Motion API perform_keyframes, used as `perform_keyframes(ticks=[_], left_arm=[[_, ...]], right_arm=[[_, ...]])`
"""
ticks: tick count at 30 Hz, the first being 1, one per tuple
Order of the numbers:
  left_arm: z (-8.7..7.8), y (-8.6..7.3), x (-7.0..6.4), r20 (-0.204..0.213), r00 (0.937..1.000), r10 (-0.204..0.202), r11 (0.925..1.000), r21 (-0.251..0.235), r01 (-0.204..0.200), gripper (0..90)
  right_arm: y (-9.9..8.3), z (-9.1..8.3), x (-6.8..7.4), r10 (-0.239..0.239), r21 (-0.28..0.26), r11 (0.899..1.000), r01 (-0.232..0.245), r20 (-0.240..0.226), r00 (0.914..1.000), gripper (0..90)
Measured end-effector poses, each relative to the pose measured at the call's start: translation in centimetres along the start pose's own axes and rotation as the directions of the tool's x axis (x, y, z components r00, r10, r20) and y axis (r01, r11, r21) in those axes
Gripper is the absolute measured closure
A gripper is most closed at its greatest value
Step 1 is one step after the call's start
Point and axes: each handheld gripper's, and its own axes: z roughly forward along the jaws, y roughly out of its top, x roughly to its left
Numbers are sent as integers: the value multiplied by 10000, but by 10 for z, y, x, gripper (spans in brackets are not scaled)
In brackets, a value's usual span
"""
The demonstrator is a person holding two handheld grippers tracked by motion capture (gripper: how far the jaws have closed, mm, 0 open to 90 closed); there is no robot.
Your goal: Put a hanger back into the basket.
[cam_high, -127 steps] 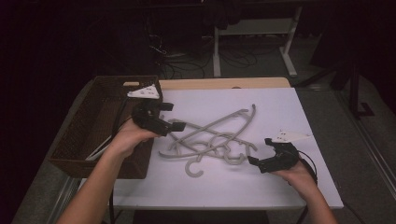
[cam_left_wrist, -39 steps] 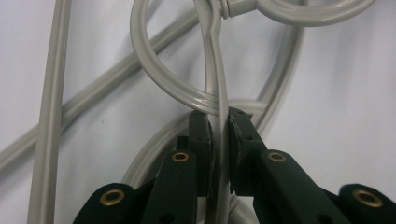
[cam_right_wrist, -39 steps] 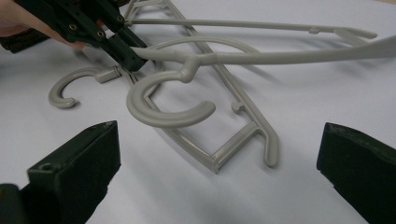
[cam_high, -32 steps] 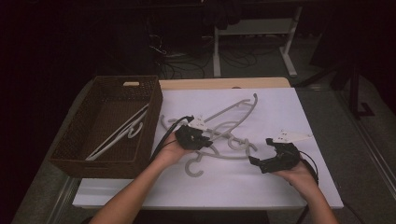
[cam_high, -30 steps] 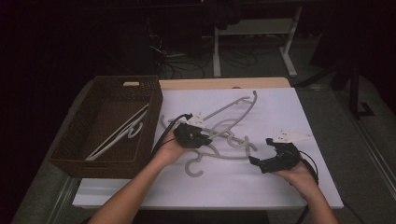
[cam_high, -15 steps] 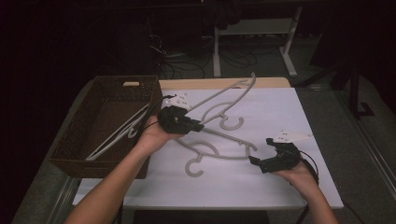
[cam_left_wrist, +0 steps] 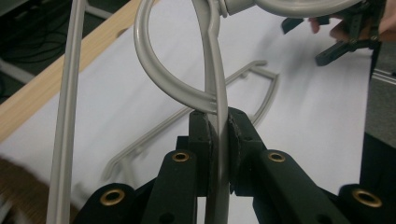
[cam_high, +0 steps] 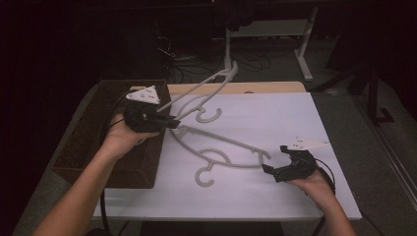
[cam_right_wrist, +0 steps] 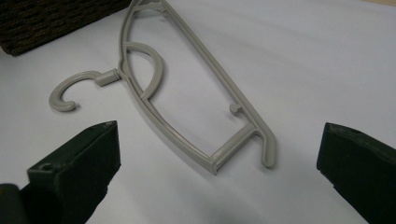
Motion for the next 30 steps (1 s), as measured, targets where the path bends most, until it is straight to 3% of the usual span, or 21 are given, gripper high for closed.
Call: perform_keyframes(ticks=[8,14,22,30], left_arm=[[-40,-30,19,-709,9967,-407,9991,101,415,814],[-57,-54,31,-1054,9912,-804,9965,133,822,815],[-74,-90,49,-1478,9764,-1577,9867,161,1618,815],[-87,-116,59,-1794,9623,-2044,9756,427,2152,815]], right_arm=[[0,1,-1,6,27,10000,-6,25,10000,0],[0,1,-1,25,33,10000,-25,44,10000,0],[0,1,-1,44,66,10000,-45,65,10000,0],[0,3,-1,37,100,9999,-37,64,10000,0]])
